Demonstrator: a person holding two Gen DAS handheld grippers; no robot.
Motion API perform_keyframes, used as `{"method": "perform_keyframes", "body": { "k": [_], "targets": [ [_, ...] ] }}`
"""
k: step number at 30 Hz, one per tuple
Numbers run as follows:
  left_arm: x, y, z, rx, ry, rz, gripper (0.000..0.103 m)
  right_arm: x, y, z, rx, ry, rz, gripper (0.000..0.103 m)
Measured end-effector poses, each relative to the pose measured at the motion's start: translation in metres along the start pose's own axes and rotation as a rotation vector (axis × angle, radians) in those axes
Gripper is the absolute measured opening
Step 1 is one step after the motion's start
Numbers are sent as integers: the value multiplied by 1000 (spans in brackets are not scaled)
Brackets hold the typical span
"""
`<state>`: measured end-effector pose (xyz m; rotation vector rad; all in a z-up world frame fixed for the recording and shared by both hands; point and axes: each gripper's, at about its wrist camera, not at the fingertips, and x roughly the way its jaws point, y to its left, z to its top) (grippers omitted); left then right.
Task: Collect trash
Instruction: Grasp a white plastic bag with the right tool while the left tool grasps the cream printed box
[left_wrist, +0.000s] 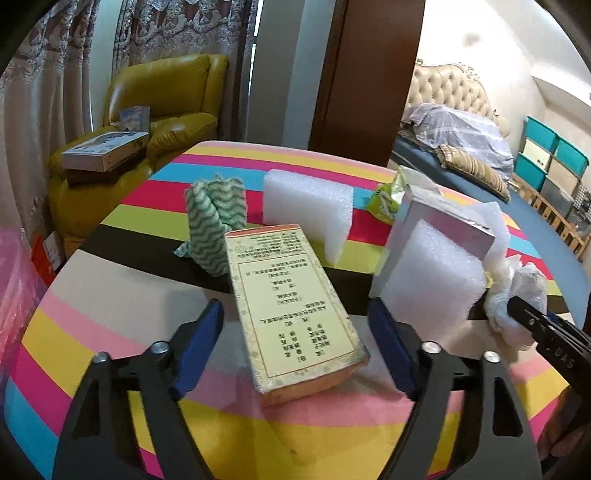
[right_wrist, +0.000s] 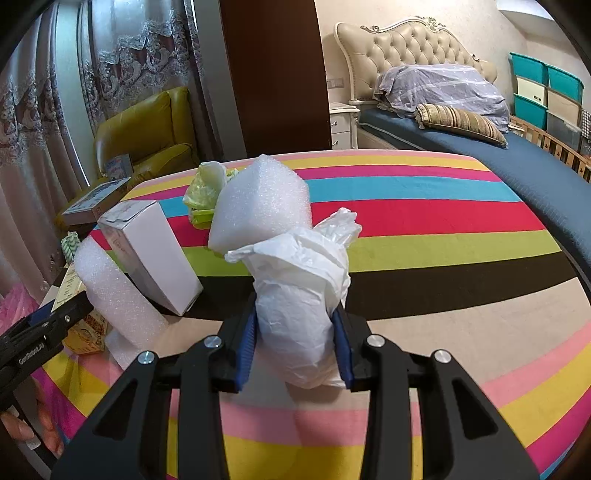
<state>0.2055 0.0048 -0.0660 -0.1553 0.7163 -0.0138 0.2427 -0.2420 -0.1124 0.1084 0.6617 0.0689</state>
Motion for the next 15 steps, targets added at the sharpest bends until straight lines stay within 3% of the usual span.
{"method": "perform_keyframes", "body": {
  "k": [5,15],
  "targets": [
    [-1,3,0,-15,-3,15,60,-2,2,-2,5,-8,-10,36],
    [-6,14,-3,-51,-22,-14,59,-6,1,-4,10,-24,-11,36]
  ]
}}
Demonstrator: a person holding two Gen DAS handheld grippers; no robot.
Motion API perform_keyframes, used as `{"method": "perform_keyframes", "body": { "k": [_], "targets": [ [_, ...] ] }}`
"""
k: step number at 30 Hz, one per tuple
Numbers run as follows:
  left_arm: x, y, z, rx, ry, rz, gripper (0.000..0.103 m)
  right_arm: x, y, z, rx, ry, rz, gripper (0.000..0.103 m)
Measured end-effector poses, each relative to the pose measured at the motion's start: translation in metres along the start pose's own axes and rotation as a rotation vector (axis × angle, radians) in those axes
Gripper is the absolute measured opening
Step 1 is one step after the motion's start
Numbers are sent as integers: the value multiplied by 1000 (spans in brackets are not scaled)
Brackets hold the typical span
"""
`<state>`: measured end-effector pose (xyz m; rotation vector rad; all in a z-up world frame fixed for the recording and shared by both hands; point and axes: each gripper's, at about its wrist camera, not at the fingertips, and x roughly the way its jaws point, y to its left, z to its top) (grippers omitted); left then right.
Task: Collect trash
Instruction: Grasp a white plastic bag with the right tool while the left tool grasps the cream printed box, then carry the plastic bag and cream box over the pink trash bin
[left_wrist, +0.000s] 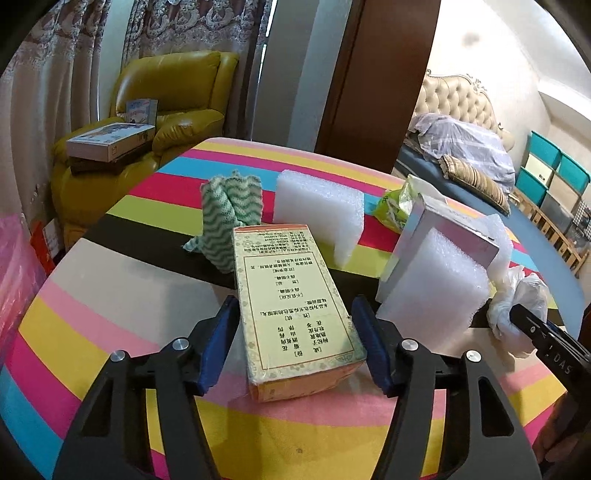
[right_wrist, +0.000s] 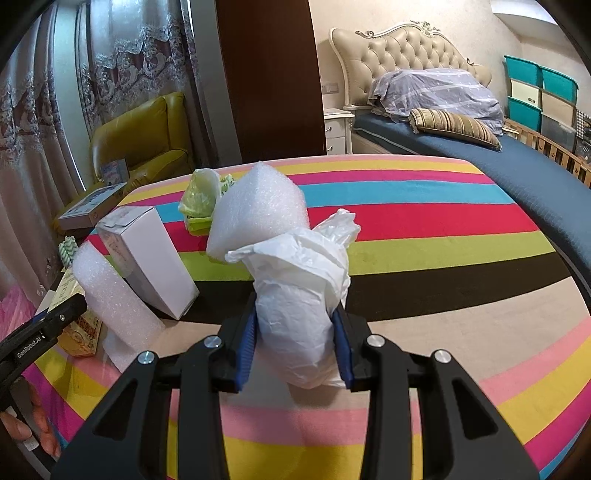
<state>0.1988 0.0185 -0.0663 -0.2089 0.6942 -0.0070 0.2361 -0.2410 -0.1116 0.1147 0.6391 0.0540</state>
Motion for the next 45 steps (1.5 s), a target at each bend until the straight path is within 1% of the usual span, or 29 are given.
{"method": "perform_keyframes", "body": {
  "k": [4,9,12,16,20,22,25,30,34,37,40,45],
  "targets": [
    [-4,-2,-1,14,-19,-2,58,-2,0,1,7,-10,5,35],
    [-17,0,-2,8,-81,-17,54,-13,-3,-1,19,-70,8,35],
    [-21,1,-4,6,-102,-16,54,-20,-2,-2,17,-99,8,34],
    [-28,-2,-6,26,-138,-11,53,-26,-2,-3,15,-125,11,34],
    [-36,1,-8,10,-171,-19,52,-33,-3,-4,12,-156,19,34],
    [-42,7,-10,-10,-184,-34,52,-35,0,-5,9,-174,23,34],
    [-51,20,-15,-36,-180,-55,52,-38,-1,-5,14,-190,33,34],
    [-74,49,-20,-62,-203,-55,52,-40,-5,-4,37,-198,49,34],
    [-90,70,-25,-56,-233,-28,52,-42,-4,-5,38,-208,59,34],
    [-99,84,-33,-52,-243,-4,52,-46,-2,-9,42,-205,87,34],
    [-110,97,-40,-51,-259,18,52,-51,10,-14,19,-199,122,34],
    [-132,116,-44,-47,-309,54,52,-68,40,-16,-47,-225,184,34]
  ]
}}
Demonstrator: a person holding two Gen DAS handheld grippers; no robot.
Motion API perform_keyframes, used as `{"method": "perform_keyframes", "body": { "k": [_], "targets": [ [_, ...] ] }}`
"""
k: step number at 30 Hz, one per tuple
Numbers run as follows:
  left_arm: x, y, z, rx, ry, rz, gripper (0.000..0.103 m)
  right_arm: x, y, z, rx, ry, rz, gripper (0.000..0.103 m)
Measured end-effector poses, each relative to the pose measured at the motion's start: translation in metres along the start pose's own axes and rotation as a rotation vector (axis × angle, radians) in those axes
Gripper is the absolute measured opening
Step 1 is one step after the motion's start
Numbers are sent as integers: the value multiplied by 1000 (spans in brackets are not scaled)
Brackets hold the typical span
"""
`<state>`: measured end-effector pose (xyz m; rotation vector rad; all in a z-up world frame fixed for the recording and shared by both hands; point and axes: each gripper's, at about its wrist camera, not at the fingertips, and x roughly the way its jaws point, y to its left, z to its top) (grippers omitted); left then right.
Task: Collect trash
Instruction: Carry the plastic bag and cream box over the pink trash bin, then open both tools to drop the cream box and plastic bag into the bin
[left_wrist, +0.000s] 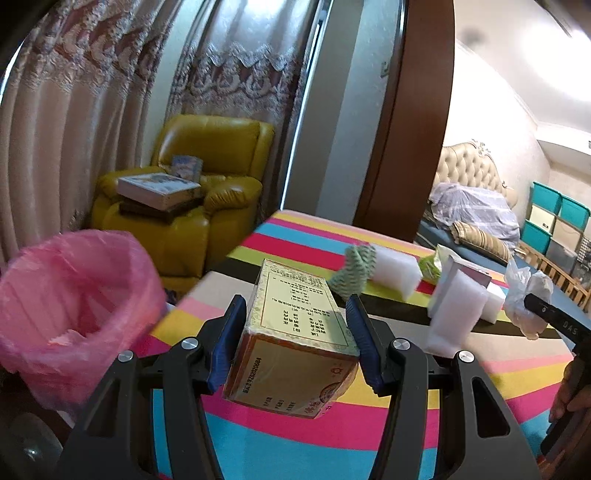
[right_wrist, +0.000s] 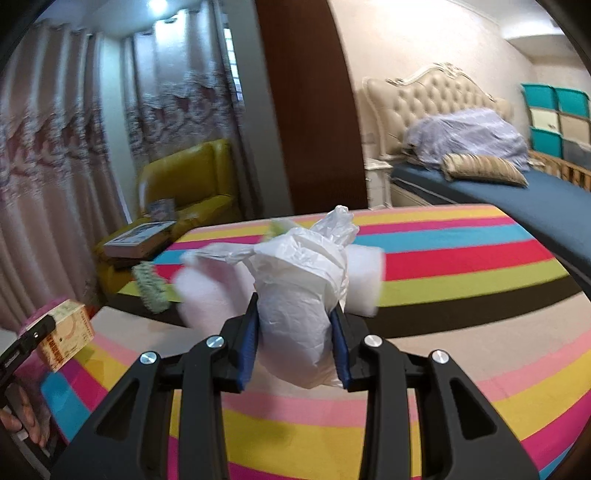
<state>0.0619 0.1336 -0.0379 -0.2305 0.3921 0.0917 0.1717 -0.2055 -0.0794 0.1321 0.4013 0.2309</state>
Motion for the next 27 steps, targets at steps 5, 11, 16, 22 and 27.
{"method": "perform_keyframes", "body": {
  "k": [5,11,16,22,27],
  "targets": [
    [-17,24,8,-17,-38,39,52,-14,39,6,-68,-30,87,34],
    [-40,62,25,-44,-88,105,52,-18,103,6,-175,-22,262,34],
    [-48,101,33,-68,-75,174,52,-2,167,-6,-275,51,416,34],
    [-51,149,41,-70,-43,254,52,24,247,-21,-374,138,595,34],
    [-50,190,44,-115,-21,302,52,47,310,-27,-424,196,689,34]
  ]
}}
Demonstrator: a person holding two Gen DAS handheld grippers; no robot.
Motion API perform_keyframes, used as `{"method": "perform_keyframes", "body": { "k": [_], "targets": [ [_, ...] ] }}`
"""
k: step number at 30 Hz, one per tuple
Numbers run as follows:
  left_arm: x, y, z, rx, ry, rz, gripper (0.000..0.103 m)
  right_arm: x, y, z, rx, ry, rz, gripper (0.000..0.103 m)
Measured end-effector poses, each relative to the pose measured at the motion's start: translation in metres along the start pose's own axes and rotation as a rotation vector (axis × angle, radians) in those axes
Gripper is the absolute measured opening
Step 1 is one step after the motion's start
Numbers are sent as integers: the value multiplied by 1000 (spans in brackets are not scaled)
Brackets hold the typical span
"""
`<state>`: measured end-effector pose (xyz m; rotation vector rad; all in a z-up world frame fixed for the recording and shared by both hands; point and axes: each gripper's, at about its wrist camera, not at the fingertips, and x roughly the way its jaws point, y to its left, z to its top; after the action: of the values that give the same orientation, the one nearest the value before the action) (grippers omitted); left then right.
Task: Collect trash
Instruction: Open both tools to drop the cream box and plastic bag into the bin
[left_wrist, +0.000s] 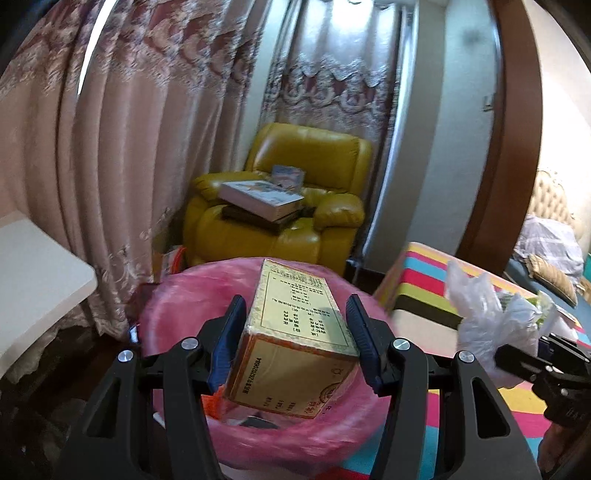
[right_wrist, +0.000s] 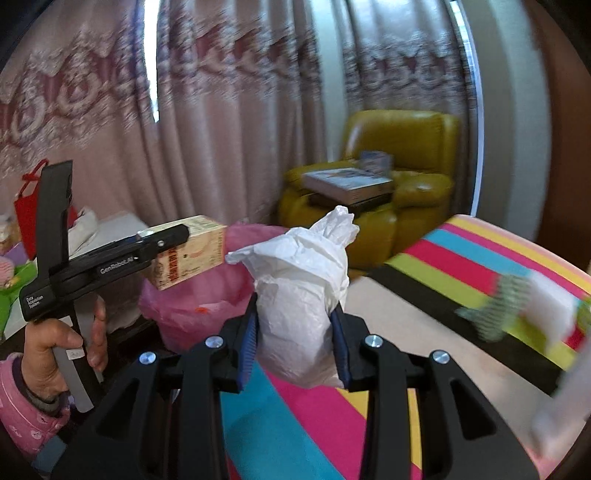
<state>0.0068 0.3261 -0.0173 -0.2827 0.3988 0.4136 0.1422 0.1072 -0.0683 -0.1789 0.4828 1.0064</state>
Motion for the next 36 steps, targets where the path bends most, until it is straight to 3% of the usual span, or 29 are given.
{"method": "perform_keyframes", "body": {
  "k": [9,10,13,17,23,28,36],
  "targets": [
    [20,41,-5,-60,45,28,52,60,38,28,-43,54,108,40],
    [23,44,-6,-67,52,31,52,65,40,28,-48,61,109,43],
    [26,53,-10,-82,56,52,55,74,45,26,-55,79,98,66],
    [20,58,-12,-91,39,96,77,62,38,19,-26,65,95,70],
    [10,55,-12,-113,24,126,86,25,9,0,22,42,26,71],
    [9,21,-17,-82,46,72,89,-14,-23,-20,82,21,-66,72],
    [15,-70,-32,37,92,-96,89,-74,-76,-44,153,-28,-240,73]
  ]
}}
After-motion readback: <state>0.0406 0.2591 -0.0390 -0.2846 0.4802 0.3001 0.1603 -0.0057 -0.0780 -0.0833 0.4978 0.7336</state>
